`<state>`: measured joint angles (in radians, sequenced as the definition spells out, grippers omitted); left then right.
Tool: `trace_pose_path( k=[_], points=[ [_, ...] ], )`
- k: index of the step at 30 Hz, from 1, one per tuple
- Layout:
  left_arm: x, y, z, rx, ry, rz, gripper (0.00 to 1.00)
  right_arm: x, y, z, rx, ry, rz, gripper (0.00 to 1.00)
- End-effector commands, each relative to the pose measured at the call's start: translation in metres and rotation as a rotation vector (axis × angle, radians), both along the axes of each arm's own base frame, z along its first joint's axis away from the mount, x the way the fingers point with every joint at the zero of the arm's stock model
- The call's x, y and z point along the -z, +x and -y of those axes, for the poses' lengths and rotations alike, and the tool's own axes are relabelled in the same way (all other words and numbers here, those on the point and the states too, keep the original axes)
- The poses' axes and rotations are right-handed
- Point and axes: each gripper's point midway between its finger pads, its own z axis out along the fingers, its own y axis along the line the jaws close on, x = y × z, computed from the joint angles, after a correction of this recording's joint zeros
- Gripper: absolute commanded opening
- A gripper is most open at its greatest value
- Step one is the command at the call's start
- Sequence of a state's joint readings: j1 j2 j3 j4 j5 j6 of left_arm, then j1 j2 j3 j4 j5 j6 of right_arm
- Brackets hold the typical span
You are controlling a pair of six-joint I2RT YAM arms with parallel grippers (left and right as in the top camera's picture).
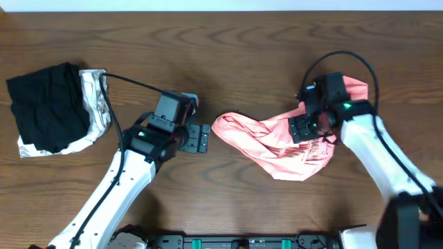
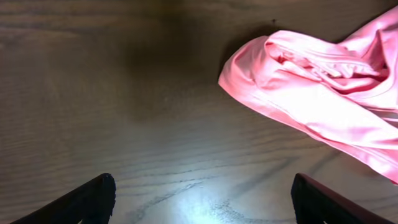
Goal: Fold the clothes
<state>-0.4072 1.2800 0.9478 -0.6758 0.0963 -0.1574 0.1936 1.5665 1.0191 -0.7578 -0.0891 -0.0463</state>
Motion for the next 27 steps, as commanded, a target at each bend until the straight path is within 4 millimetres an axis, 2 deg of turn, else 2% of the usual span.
trace_pose_path(
  k=[1, 3, 5, 6, 7, 8, 11, 14, 16, 20, 23, 25, 26, 27],
  points=[
    [-0.005, 0.006, -0.001, -0.006, 0.013, 0.023, 0.91, 0.017, 0.006, -0.005, -0.022, 0.02, -0.033, 0.82],
    [-0.006, 0.006, -0.001, -0.006, 0.013, 0.023, 0.91, 0.026, 0.01, -0.007, -0.024, 0.02, -0.039, 0.75],
    [-0.006, 0.006, -0.001, -0.006, 0.013, 0.023, 0.91, 0.033, 0.013, -0.008, -0.024, 0.022, -0.043, 0.55],
    [-0.006, 0.006, -0.001, -0.006, 0.013, 0.023, 0.91, 0.034, 0.014, -0.009, -0.025, 0.024, -0.045, 0.38],
    [-0.005, 0.006, -0.001, -0.006, 0.013, 0.023, 0.91, 0.034, 0.014, -0.01, -0.032, 0.032, -0.045, 0.14],
    [-0.005, 0.006, -0.001, -0.006, 0.013, 0.023, 0.91, 0.034, 0.015, -0.011, -0.033, 0.037, -0.043, 0.01],
    [-0.006, 0.006, -0.001, -0.006, 0.012, 0.025, 0.91, 0.026, 0.019, -0.014, -0.054, 0.037, -0.013, 0.01],
    [-0.006, 0.007, 0.0, -0.006, 0.01, 0.03, 0.91, -0.005, 0.039, -0.02, -0.071, 0.048, 0.08, 0.01],
    [-0.007, 0.008, 0.0, -0.006, 0.009, 0.032, 0.91, -0.042, 0.064, -0.025, -0.09, 0.055, 0.198, 0.01],
    [-0.007, 0.008, 0.0, -0.006, 0.009, 0.032, 0.91, -0.131, 0.124, -0.046, -0.172, 0.063, 0.524, 0.01],
    [-0.007, 0.008, 0.0, -0.006, 0.009, 0.032, 0.91, -0.176, 0.151, -0.072, -0.221, 0.094, 0.727, 0.02],
    [-0.007, 0.008, 0.0, -0.007, 0.009, 0.032, 0.91, -0.186, 0.16, -0.091, -0.247, 0.12, 0.799, 0.02],
    [-0.007, 0.008, 0.0, -0.01, 0.007, 0.031, 0.91, -0.184, 0.162, -0.1, -0.252, 0.134, 0.804, 0.24],
    [-0.007, 0.008, 0.0, -0.017, 0.004, 0.029, 0.91, -0.175, 0.162, -0.11, -0.26, 0.145, 0.788, 0.55]
  ],
)
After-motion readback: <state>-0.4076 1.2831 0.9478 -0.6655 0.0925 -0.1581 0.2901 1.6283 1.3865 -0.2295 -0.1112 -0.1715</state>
